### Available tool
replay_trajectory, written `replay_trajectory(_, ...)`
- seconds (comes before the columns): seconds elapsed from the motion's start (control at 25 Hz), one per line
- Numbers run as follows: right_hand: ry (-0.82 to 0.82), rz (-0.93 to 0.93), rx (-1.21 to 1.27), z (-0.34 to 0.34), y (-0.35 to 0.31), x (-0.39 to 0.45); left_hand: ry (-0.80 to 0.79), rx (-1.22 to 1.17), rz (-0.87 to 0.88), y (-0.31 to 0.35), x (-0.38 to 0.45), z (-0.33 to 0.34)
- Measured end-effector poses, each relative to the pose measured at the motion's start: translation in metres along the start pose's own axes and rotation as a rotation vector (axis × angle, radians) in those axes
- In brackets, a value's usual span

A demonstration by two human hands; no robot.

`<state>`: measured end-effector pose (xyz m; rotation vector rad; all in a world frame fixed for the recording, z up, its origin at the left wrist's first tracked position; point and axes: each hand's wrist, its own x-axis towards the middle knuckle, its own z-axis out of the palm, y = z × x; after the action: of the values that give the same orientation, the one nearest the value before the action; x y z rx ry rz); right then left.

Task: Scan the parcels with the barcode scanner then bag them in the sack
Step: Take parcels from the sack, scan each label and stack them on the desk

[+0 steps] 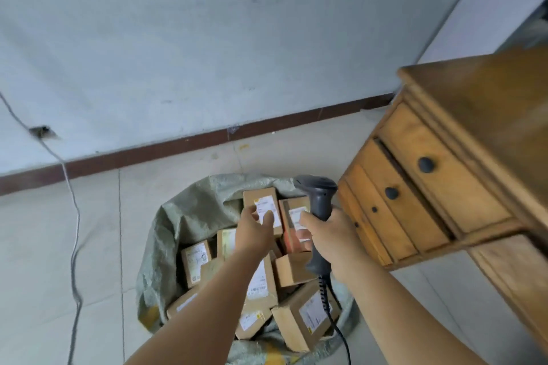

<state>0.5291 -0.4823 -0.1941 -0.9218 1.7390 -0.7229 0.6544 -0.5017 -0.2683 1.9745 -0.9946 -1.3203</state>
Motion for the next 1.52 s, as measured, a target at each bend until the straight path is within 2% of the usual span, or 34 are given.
replay_trajectory(0.28,0.29,-0.055,0.226,-0.126,-0.058,-0.138,-0.254,-0.017,0.272,0.126,-0.144,0.018)
replay_trajectory(0.44,0.44,-0.052,0.305,-0.195,-0.059,-0.194,-0.412,0.034,0.38,0.166,-0.215,0.047)
replay_trajectory(0.56,0.499,-0.03,0.271,-0.222,-0.061,-0.215,-0.448,0.045,0.406,0.181,-0.238,0.066)
replay_trajectory(0.64,0.744,-0.06,0.406,-0.319,-0.024,-0.285,-0.678,0.121,0.473,0.207,-0.336,0.15)
replay_trajectory(0.72,0.709,-0.059,0.398,-0.328,-0.025,-0.286,-0.655,0.098,0.524,0.216,-0.343,0.155)
replay_trajectory(0.76,0.742,-0.05,0.411,-0.338,-0.022,-0.295,-0.682,0.116,0.523,0.22,-0.359,0.167)
replay_trajectory(1.04,0.852,-0.044,0.515,-0.49,0.038,-0.348,-0.746,0.182,0.588,0.24,-0.471,0.315)
replay_trajectory(1.2,0.921,-0.001,0.553,-0.567,0.07,-0.37,-0.83,0.257,0.719,0.248,-0.522,0.384)
replay_trajectory(1.36,0.961,0.056,0.605,-0.62,0.092,-0.388,-0.916,0.395,0.843,0.249,-0.55,0.442)
replay_trajectory(1.52,0.968,0.109,0.631,-0.652,0.11,-0.398,-0.93,0.479,0.832,0.247,-0.564,0.491)
